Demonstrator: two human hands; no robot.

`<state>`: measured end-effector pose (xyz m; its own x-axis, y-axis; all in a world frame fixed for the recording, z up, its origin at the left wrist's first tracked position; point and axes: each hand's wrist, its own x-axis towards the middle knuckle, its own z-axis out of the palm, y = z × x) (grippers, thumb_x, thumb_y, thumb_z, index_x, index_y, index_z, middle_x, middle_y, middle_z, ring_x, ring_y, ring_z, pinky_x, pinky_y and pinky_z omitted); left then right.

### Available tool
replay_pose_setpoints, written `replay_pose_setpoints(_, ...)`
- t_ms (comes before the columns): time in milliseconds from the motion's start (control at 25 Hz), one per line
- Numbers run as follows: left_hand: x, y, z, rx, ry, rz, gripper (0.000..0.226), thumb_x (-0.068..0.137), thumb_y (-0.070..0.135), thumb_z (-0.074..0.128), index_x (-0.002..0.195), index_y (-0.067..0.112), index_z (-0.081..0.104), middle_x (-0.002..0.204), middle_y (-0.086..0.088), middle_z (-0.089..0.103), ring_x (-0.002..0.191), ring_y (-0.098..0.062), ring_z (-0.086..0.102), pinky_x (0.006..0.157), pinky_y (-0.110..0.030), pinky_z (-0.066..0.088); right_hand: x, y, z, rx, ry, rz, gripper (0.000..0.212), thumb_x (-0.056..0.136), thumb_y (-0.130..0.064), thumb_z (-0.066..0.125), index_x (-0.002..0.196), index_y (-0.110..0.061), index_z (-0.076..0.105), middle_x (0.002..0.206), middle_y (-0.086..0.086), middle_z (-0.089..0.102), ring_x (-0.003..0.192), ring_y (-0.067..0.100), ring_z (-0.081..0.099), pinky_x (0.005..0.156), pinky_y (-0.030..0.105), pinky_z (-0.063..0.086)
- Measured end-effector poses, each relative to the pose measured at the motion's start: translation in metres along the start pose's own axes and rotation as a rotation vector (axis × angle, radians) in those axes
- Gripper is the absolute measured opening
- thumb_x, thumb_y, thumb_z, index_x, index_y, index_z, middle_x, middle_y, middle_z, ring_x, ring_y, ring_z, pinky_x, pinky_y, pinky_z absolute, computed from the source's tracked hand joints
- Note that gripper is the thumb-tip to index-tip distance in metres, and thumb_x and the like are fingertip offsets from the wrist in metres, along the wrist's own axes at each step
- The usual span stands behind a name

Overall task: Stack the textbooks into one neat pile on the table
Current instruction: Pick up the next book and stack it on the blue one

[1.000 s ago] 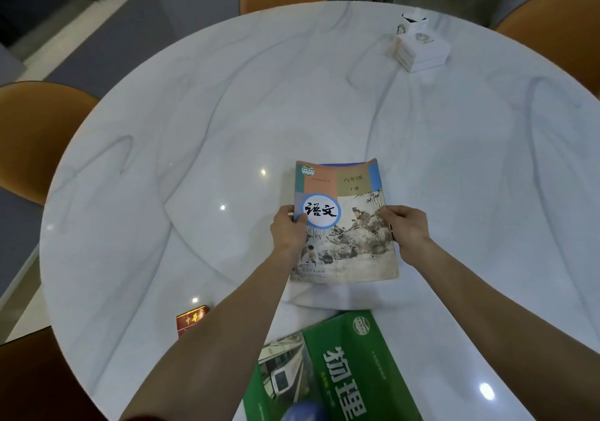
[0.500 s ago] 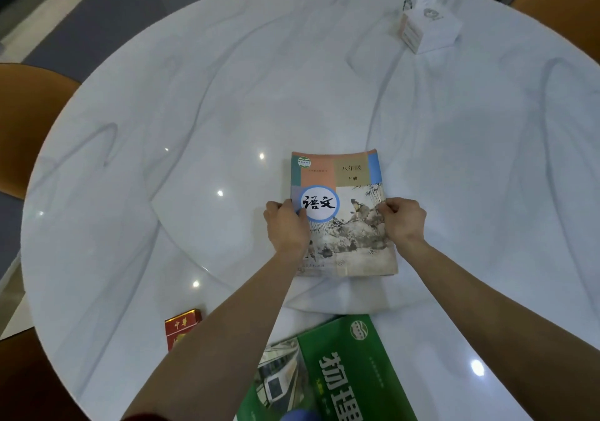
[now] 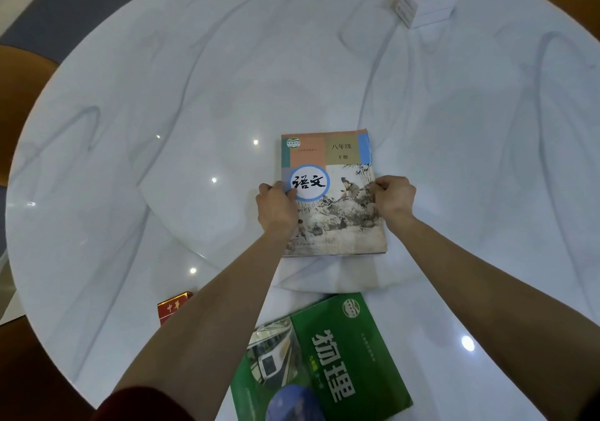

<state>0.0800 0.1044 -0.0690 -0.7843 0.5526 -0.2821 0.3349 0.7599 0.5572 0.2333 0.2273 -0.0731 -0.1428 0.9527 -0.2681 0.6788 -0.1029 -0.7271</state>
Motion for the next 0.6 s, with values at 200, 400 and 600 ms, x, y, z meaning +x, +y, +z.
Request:
replay_pose_setpoints(200, -0.002, -0.001, -0.003, 0.023, -0.012, 0.026, 0.03, 0.097, 0.025, 0.046, 0.109, 0.0, 0.058, 0.117, -0.02, 0.049, 0.106, -0.038, 0.053, 0.082, -0.044, 0.047, -0.001, -0.004, -0.003, -0.05, -0.032, 0.002, 0.018, 0.09, -0.011, 0.058, 0.095, -0.001, 0.072, 0.098, 0.022, 0.072, 0.091, 0.034, 0.067, 0.079, 0.029, 0.051)
replay_pose_setpoints(400, -0.015, -0.004, -0.015, 0.126, -0.013, 0.094, 0.03, 0.095, 0.018, 0.045, 0.119, 0.004, 0.055, 0.119, -0.018, 0.052, 0.107, -0.034, 0.055, 0.081, -0.043, 0.049, -0.016, -0.001, -0.015, -0.233, -0.08, -0.048, 0.023, 0.092, -0.019, 0.053, 0.102, -0.005, 0.069, 0.105, 0.021, 0.069, 0.095, 0.036, 0.065, 0.081, 0.036, 0.053)
replay_pose_setpoints(600, -0.043, -0.008, -0.03, 0.408, 0.009, 0.402, 0.027, 0.094, 0.019, 0.043, 0.111, 0.005, 0.059, 0.109, -0.016, 0.059, 0.101, -0.032, 0.057, 0.075, -0.04, 0.048, -0.053, 0.003, -0.031, -0.524, -0.076, -0.205, 0.025, 0.092, -0.019, 0.049, 0.1, -0.002, 0.066, 0.105, 0.02, 0.064, 0.096, 0.038, 0.06, 0.076, 0.036, 0.049)
